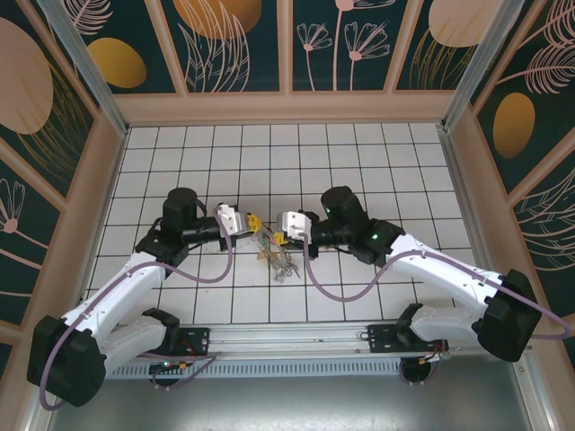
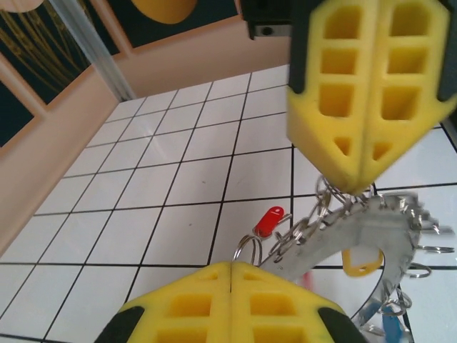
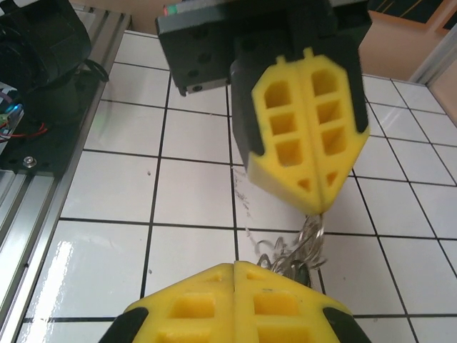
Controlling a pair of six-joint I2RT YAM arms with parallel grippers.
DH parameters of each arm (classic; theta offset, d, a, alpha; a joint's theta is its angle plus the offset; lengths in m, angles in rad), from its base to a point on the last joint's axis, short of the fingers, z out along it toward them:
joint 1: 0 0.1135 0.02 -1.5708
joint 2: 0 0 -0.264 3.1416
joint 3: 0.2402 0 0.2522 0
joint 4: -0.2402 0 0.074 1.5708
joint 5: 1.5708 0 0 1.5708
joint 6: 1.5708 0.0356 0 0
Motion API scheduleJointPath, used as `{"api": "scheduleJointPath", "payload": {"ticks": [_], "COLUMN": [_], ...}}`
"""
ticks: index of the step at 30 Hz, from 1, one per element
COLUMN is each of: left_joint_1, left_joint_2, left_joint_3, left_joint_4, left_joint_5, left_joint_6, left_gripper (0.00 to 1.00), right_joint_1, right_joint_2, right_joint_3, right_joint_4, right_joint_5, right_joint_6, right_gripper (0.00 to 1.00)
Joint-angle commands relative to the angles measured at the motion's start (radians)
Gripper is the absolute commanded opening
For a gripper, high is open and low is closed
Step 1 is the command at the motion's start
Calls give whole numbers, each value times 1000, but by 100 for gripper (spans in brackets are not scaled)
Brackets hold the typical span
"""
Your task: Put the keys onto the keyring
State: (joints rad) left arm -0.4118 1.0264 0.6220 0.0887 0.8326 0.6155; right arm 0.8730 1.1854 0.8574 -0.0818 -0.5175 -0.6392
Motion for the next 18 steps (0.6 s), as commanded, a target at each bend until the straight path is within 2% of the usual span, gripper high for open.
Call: {"api": "scheduleJointPath", "payload": {"ticks": [1,9,18], "left_joint_1": [4,4,4], "left_joint_2": [-10,-23,-43], "left_joint_3": [17,-4,-6], "left_joint_4": [112,111,98], "left_joint_5": [-42,-18,-40], "left_joint_6": [-105,-142,-185], "left_gripper": [0,0,0], "right_joint_1": [1,-36,-66], "right_joint_2": [-37,-69,-78], "right_joint_3": [-25,-64,-50], "right_joint_4": [72,141,111], "right_joint_5": [-3,-3,-35], "right_joint_6": [24,45,44], "right_gripper": [0,0,0]}}
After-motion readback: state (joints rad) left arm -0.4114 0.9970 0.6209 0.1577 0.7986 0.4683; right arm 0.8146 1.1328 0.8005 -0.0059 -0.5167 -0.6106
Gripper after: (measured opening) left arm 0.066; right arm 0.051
